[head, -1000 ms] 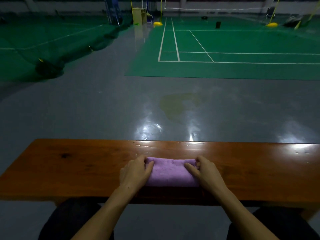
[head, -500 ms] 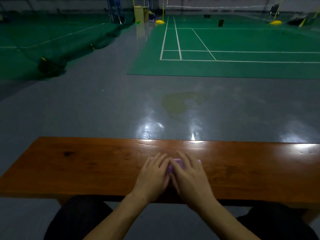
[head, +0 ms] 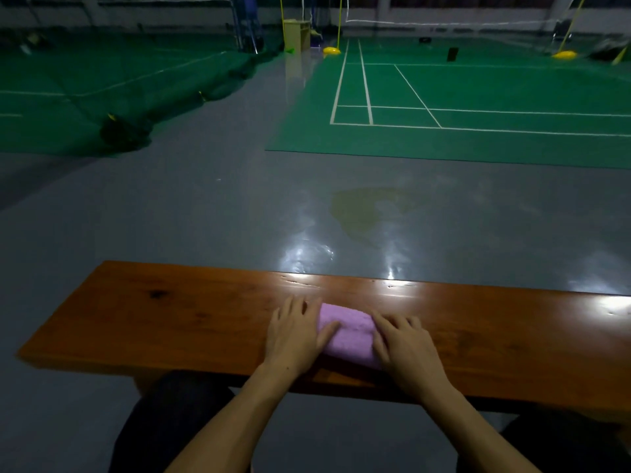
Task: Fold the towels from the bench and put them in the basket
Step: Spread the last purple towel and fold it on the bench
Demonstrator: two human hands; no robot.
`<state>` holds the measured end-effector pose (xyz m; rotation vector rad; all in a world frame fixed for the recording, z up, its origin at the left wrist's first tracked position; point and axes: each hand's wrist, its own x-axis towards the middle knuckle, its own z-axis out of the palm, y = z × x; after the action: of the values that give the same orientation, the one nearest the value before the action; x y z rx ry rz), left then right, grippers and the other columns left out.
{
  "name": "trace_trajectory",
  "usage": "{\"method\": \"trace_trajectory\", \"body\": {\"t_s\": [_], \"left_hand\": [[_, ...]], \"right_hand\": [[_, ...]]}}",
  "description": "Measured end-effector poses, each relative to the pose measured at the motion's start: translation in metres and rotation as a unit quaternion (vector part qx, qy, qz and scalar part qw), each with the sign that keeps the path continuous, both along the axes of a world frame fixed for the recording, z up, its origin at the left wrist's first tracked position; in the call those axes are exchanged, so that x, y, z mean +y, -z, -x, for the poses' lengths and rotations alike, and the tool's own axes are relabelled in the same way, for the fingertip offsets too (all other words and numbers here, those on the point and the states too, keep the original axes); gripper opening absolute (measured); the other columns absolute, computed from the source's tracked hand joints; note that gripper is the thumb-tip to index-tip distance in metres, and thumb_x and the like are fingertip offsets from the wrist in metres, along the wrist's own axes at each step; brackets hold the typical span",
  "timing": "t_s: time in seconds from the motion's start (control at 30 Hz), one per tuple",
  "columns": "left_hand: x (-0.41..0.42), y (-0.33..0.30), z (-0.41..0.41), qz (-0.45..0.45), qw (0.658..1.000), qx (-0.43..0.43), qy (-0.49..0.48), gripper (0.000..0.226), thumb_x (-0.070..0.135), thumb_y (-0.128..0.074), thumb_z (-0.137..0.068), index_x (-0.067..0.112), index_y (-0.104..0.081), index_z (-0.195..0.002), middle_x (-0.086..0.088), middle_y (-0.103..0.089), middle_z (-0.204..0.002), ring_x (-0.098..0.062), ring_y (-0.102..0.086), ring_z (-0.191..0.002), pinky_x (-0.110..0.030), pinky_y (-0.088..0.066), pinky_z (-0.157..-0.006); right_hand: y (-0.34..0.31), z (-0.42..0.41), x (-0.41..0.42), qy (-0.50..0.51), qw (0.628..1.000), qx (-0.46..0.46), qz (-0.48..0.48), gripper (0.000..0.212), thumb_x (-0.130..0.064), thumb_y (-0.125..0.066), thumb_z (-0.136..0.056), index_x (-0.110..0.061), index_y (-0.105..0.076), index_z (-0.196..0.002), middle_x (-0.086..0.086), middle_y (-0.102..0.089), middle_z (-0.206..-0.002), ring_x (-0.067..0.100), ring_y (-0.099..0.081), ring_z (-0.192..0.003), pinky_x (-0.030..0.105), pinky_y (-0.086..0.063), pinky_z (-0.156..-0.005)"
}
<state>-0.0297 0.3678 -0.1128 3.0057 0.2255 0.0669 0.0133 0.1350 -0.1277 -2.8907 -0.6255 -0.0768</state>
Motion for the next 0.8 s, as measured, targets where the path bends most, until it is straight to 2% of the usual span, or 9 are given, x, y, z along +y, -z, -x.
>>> {"method": "trace_trajectory", "body": {"t_s": [0.13,0.27,0.37,0.43,0.5,0.57,0.67,0.73,0.8], "left_hand": [[0.007,-0.012,0.001,0.096,0.992,0.003,-0.085,0.058,0.074,-0.044,-0.095,0.032,-0.061,-0.132,0.002,-0.062,-0.131,-0.022,-0.055,-0.121,-0.039,-0.047,-0.097],[0.01,-0.025,0.002,0.213,0.966,0.039,-0.141,0.048,0.077,-0.058,-0.086,0.03,-0.064,-0.09,0.003,-0.074,-0.105,-0.022,-0.071,-0.099,-0.033,-0.053,-0.082],[0.014,-0.024,-0.002,0.277,0.944,0.086,-0.157,0.067,0.085,-0.067,-0.069,0.023,-0.068,-0.093,0.002,-0.073,-0.095,-0.018,-0.07,-0.086,-0.032,-0.054,-0.074],[0.018,-0.023,-0.005,0.324,0.928,0.121,-0.139,0.067,0.079,-0.077,-0.067,0.017,-0.071,-0.095,0.001,-0.073,-0.092,-0.013,-0.068,-0.08,-0.029,-0.054,-0.068],[0.019,-0.029,-0.003,0.368,0.914,0.138,-0.102,0.043,0.058,-0.083,-0.08,0.019,-0.069,-0.092,0.002,-0.072,-0.088,-0.009,-0.065,-0.075,-0.023,-0.049,-0.061],[0.018,-0.034,-0.003,0.43,0.894,0.107,-0.067,0.03,0.042,-0.085,-0.084,0.021,-0.067,-0.094,0.002,-0.072,-0.09,-0.008,-0.066,-0.078,-0.019,-0.048,-0.06],[0.014,-0.038,-0.005,0.526,0.85,0.033,-0.028,0.03,0.026,-0.087,-0.084,0.012,-0.067,-0.103,-0.008,-0.075,-0.098,-0.02,-0.073,-0.093,-0.03,-0.061,-0.072],[0.011,-0.038,-0.009,0.565,0.825,-0.017,-0.019,0.029,0.011,-0.086,-0.084,0.004,-0.067,-0.105,-0.013,-0.076,-0.098,-0.019,-0.074,-0.091,-0.031,-0.062,-0.075],[0.01,-0.039,-0.013,0.573,0.818,-0.059,-0.014,0.031,0.003,-0.086,-0.082,-0.002,-0.066,-0.105,-0.017,-0.075,-0.097,-0.016,-0.073,-0.088,-0.031,-0.061,-0.074]], "right_hand": [[-0.013,0.005,-0.007,0.004,0.996,0.049,-0.069,0.049,-0.066,-0.043,-0.099,-0.041,-0.065,-0.135,-0.014,-0.067,-0.119,0.008,-0.06,-0.101,0.029,-0.052,-0.079],[-0.019,0.009,-0.006,-0.001,0.985,0.113,-0.127,0.053,-0.08,-0.057,-0.085,-0.036,-0.073,-0.109,-0.02,-0.073,-0.099,0.0,-0.065,-0.084,0.028,-0.057,-0.073],[-0.02,0.009,-0.004,-0.003,0.978,0.146,-0.151,0.047,-0.077,-0.068,-0.08,-0.033,-0.071,-0.096,-0.02,-0.071,-0.086,-0.002,-0.065,-0.078,0.022,-0.053,-0.067],[-0.021,0.007,-0.003,-0.006,0.973,0.163,-0.161,0.045,-0.076,-0.071,-0.077,-0.033,-0.07,-0.092,-0.019,-0.07,-0.084,-0.001,-0.066,-0.077,0.021,-0.052,-0.064],[-0.022,0.002,-0.005,-0.01,0.966,0.183,-0.182,0.045,-0.074,-0.076,-0.073,-0.033,-0.07,-0.092,-0.018,-0.071,-0.085,0.0,-0.067,-0.078,0.027,-0.058,-0.067],[-0.021,-0.003,-0.006,-0.012,0.955,0.205,-0.215,0.049,-0.073,-0.08,-0.071,-0.032,-0.07,-0.098,-0.016,-0.073,-0.089,0.001,-0.068,-0.081,0.03,-0.06,-0.072],[-0.018,-0.008,-0.003,-0.02,0.94,0.221,-0.258,0.067,-0.082,-0.077,-0.07,-0.036,-0.068,-0.117,-0.018,-0.073,-0.103,-0.001,-0.069,-0.093,0.029,-0.061,-0.081],[-0.019,-0.009,0.003,-0.04,0.931,0.239,-0.274,0.077,-0.083,-0.076,-0.071,-0.035,-0.064,-0.131,-0.019,-0.072,-0.115,-0.001,-0.068,-0.103,0.031,-0.06,-0.088],[-0.023,-0.01,0.007,-0.051,0.921,0.259,-0.287,0.07,-0.078,-0.077,-0.075,-0.034,-0.066,-0.129,-0.018,-0.074,-0.114,0.001,-0.069,-0.103,0.032,-0.061,-0.088]]}}
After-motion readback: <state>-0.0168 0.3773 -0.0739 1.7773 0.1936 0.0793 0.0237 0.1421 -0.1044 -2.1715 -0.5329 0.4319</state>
